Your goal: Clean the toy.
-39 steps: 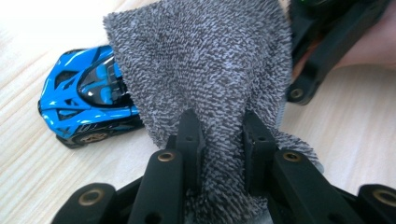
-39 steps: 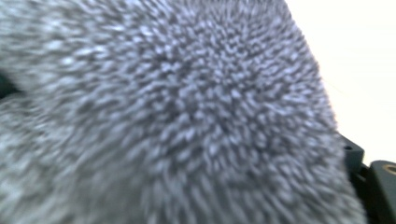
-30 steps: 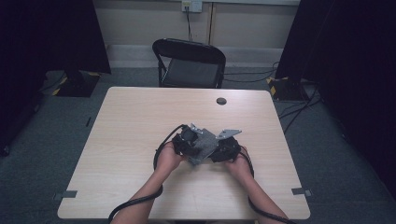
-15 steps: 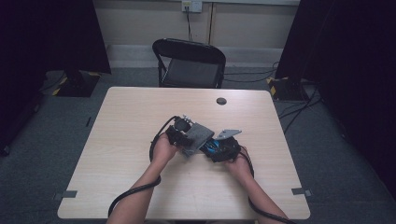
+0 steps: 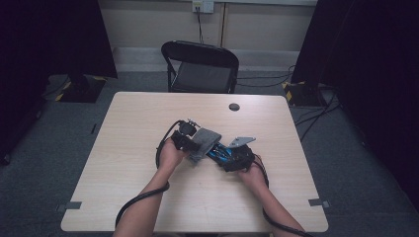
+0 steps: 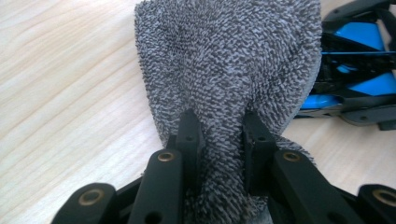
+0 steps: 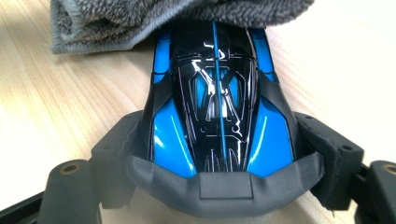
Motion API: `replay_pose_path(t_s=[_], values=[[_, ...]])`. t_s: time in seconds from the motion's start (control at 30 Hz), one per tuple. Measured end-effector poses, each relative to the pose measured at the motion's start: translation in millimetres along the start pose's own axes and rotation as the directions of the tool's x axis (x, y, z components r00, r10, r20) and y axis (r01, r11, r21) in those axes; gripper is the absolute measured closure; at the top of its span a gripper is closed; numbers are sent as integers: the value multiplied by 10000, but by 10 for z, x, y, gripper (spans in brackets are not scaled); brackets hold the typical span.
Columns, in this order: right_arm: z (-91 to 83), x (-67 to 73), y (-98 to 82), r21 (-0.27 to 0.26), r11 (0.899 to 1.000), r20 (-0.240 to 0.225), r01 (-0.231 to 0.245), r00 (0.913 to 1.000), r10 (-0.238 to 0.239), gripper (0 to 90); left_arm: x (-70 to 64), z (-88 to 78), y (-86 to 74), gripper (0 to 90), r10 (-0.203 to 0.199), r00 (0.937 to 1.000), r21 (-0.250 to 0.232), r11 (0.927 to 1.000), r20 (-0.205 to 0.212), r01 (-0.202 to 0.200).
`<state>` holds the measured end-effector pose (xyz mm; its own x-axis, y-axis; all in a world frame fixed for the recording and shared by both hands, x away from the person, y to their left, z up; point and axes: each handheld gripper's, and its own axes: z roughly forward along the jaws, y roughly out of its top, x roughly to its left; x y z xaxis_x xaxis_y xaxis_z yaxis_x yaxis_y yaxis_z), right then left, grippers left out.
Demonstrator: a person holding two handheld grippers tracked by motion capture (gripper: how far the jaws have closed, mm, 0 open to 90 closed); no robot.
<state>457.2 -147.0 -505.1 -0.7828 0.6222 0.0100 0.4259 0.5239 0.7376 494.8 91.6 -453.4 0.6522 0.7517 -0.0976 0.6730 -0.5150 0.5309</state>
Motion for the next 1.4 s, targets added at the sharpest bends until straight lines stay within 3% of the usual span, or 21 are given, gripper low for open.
replay_pose_path(t_s=[0.23, 0.37, 0.67, 0.9, 1.4], values=[[0, 0, 0, -2, 10000, -5, -5, 10000, 5, 238, 130, -52, -73, 730, -502, 9972, -244, 9985, -560, 489], [0, 0, 0, -4, 10000, -4, -12, 10000, 12, 238, 150, -129, -105, 731, -660, 9961, -634, 9960, -583, 623], [1, 0, 0, -9, 10000, 2, -10, 10000, 10, 238, -125, -286, -97, 729, 291, 9995, -1240, 9918, -75, -298], [0, 0, 0, 1, 10000, -2, 5, 10000, -5, 238, -434, -315, -81, 725, 1088, 9931, -1391, 9850, 436, -1018], [0, 1, 0, -6, 10000, 1, -11, 10000, 11, 238, -662, -237, -97, 725, 1479, 9862, -1144, 9837, 739, -1389]])
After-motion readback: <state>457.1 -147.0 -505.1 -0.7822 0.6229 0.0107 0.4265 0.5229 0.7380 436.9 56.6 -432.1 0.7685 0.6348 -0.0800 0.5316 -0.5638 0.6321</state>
